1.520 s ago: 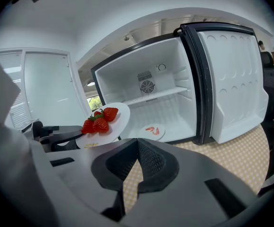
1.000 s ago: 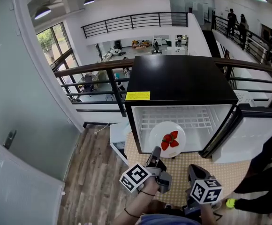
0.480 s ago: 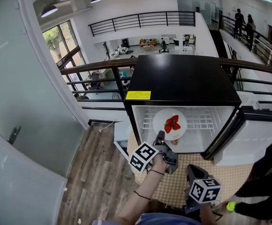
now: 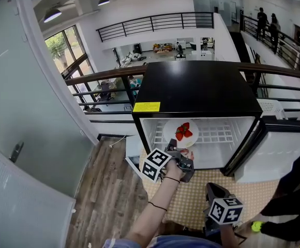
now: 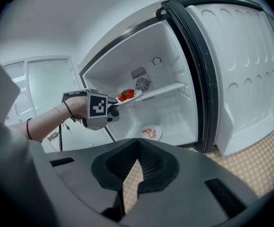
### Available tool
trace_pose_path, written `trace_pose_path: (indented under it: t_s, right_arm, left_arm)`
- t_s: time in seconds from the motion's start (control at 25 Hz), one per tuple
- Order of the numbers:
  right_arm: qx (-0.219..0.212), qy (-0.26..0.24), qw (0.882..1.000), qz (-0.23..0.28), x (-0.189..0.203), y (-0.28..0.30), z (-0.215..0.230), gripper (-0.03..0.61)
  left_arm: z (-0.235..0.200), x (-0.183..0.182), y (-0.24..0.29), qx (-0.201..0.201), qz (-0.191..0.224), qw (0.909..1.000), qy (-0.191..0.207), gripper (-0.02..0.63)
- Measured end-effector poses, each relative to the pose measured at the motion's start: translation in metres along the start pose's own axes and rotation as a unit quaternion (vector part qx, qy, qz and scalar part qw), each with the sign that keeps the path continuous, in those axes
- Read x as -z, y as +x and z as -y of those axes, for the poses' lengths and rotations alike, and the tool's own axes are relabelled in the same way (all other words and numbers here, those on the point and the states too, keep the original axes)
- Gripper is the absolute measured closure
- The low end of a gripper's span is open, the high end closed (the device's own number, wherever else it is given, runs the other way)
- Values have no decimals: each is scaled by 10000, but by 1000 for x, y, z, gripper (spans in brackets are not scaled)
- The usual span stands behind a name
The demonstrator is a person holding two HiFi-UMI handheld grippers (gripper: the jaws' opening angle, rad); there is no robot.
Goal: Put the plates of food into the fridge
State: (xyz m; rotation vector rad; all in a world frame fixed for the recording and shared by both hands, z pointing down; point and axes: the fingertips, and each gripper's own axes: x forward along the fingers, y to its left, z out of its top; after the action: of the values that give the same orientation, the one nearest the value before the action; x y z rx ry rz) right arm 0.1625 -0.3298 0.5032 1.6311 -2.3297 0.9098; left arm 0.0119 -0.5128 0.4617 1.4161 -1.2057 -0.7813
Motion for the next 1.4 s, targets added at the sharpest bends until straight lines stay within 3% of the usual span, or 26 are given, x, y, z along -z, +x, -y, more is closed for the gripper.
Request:
trace_pose_path:
  t_s: [0.4,0.56,0.64,0.76,0.8,0.92,1.08,1.28,1.32,1.4]
  right_arm:
    - [50,73,10000,-10,0,3,6,563]
    - [21,42,10000,-40,1,5,2,563]
    - [14,30,10000,-58,2,6,1,563]
    - [-1,19,10000,-79,4,7,0,563]
    - [-10,16,10000,-84,4,8,-1,563]
    - [-32,1,9999,-101,6,8,-3,563]
    - [-18,-26,9999,-151,10,9,-4,563]
    - [3,7,9998,-182,13,9,-4,563]
    - [6,16,9998,-180,14,9,-4,563]
    - [14,36,9998,-175,14,9,-3,563]
  left_arm:
    - [12,-3,14,11,43,10000,-15,583]
    - [17,-2,17,-26,-156,9993,324,576]
    - [25,-1,18,104,-268,9970,720,531]
    - [39,0,19,225,-345,9882,1476,369]
    - [41,0,19,191,-377,9838,1743,341]
    - [41,4,18,93,-517,9656,2547,313]
    - [40,13,16,67,-758,9307,3577,271]
    - [36,22,16,-4,-926,8917,4431,213]
    - [35,23,15,-56,-933,8788,4679,204]
    - [33,22,14,-218,-923,8395,5351,193]
